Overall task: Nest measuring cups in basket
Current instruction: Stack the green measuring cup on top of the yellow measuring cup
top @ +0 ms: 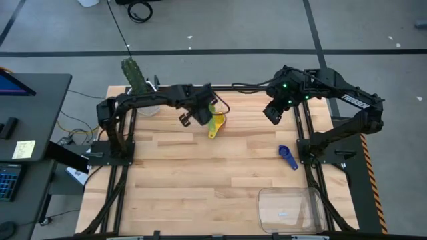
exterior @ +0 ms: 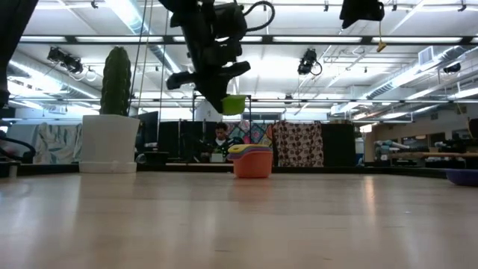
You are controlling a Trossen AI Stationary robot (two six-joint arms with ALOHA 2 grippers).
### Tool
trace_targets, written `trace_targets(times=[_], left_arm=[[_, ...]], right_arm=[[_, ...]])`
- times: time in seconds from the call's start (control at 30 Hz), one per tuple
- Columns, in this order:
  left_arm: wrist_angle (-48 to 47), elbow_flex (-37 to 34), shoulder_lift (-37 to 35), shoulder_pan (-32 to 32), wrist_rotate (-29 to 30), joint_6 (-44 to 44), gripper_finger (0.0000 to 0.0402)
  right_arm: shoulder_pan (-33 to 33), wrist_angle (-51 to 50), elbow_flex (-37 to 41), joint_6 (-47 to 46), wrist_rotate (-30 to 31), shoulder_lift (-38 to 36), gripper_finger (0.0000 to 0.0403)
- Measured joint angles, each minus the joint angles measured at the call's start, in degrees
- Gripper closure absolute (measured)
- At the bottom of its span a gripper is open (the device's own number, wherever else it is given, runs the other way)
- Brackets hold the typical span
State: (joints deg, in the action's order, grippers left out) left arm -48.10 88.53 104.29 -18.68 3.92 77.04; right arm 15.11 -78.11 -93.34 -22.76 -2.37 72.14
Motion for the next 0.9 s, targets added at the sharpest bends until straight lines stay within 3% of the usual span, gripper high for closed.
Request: trace_targets(times=[0.17,0.4,0.63,0.9], left_arm=[[7.1,0.1,0.8,-3.2,-2.8,3.4,0.0386],[6.4,0.0,2.9,-4.9,-3.6,25.5,0.0386],[5.3,0.0,4.9,-6.4,-10.3,32.4,0.0386],[6.3,0.0,7.2,-7.6,-17.4,33.6,0.0386]], right_arm=[[0.0,-0.1,0.0,0.4,-0.1,0.0,0.0293],[0.0,0.0,0.0,0.7,-0.1,0.0,0.0293],[0.2,0.1,0.0,0.4,1.5,0.0,0.0293],[1.5,0.4,0.0,0.3,3.4,0.0,0.0293]])
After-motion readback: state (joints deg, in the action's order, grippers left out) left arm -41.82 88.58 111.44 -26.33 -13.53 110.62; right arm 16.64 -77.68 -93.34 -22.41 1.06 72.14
